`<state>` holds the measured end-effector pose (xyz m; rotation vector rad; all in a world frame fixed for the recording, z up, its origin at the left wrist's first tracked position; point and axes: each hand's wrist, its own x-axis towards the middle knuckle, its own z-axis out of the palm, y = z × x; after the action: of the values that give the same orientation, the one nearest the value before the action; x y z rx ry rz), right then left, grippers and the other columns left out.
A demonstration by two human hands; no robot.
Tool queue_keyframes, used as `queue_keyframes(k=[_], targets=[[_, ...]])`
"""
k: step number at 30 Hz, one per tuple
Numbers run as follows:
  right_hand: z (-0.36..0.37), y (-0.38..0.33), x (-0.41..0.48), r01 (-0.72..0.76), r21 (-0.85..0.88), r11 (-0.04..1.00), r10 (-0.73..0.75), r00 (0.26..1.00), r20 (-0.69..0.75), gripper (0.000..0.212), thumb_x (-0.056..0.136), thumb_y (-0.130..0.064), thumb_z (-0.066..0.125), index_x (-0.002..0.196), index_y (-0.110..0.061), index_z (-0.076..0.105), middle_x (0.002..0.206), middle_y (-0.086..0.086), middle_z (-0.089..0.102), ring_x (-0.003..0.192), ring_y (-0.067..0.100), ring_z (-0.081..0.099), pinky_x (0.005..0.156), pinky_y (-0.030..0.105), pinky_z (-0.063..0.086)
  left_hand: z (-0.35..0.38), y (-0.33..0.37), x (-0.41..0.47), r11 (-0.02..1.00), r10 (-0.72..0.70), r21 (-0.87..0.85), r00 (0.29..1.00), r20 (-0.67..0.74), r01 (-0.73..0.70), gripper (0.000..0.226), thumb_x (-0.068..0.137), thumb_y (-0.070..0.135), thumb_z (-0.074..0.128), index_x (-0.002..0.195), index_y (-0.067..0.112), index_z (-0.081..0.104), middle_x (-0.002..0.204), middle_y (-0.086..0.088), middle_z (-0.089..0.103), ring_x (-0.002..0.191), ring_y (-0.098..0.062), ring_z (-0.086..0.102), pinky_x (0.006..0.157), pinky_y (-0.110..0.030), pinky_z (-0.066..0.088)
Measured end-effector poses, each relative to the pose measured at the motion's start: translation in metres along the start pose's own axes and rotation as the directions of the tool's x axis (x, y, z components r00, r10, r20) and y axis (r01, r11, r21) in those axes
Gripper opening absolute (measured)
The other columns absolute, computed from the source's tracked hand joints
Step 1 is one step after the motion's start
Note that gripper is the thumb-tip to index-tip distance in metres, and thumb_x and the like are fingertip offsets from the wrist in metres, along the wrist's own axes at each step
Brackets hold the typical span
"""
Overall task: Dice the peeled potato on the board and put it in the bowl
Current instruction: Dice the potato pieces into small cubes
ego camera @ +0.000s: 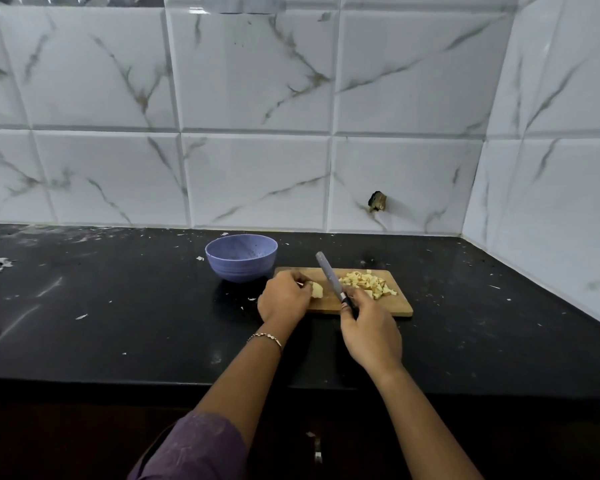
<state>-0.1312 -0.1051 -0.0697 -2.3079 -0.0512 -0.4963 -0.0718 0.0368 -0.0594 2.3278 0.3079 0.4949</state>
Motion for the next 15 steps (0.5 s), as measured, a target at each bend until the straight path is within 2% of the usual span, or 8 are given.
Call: queue_keyframes(k=[4,8,12,15], targets=[[-0.003,0.004,-0.002,-0.031,0.016,0.999,0.030,0.999,0.031,0.038,0.100,-0.028,0.051,0.138,-0.036,0.053,0.111,-0.010,0.067,0.096,0.011,0.063,0.068,0.029,0.050,0.006,0.004,-0.007,0.987,0.045,0.155,0.999,-0.028,-0.040,0.024,0.090,0.048,0.062,0.097,0.026,0.070,0.100,0.003,0.070,0.101,-0.020,0.064,0.089,-0.036,0.048],[-0.004,0.004,-0.005,-0.031,-0.003,1.000,0.031,0.999,0.030,0.038,0.101,-0.028,0.049,0.139,-0.037,0.052,0.112,-0.011,0.066,0.094,0.009,0.061,0.060,0.024,0.041,0.005,0.000,-0.009,0.992,0.054,0.118,0.998,-0.021,-0.051,0.025,0.091,0.046,0.057,0.092,0.024,0.070,0.094,0.003,0.070,0.097,-0.021,0.065,0.090,-0.039,0.049],[-0.006,0.001,-0.009,-0.022,-0.051,0.998,0.023,1.000,0.019,0.038,0.101,-0.028,0.050,0.138,-0.036,0.053,0.107,-0.010,0.068,0.087,0.010,0.063,0.061,0.024,0.044,0.004,-0.003,-0.012,0.984,0.125,0.125,0.992,0.006,-0.124,0.023,0.083,0.040,0.064,0.104,0.034,0.070,0.105,0.012,0.069,0.107,-0.014,0.060,0.093,-0.036,0.041],[-0.007,-0.001,-0.012,-0.002,-0.088,0.996,0.003,1.000,0.012,0.039,0.101,-0.028,0.051,0.139,-0.035,0.053,0.106,-0.010,0.069,0.085,0.009,0.065,0.063,0.025,0.049,0.007,-0.002,-0.011,0.977,0.134,0.161,0.990,0.033,-0.137,0.025,0.083,0.046,0.065,0.106,0.038,0.070,0.109,0.014,0.068,0.113,-0.014,0.057,0.093,-0.037,0.036]])
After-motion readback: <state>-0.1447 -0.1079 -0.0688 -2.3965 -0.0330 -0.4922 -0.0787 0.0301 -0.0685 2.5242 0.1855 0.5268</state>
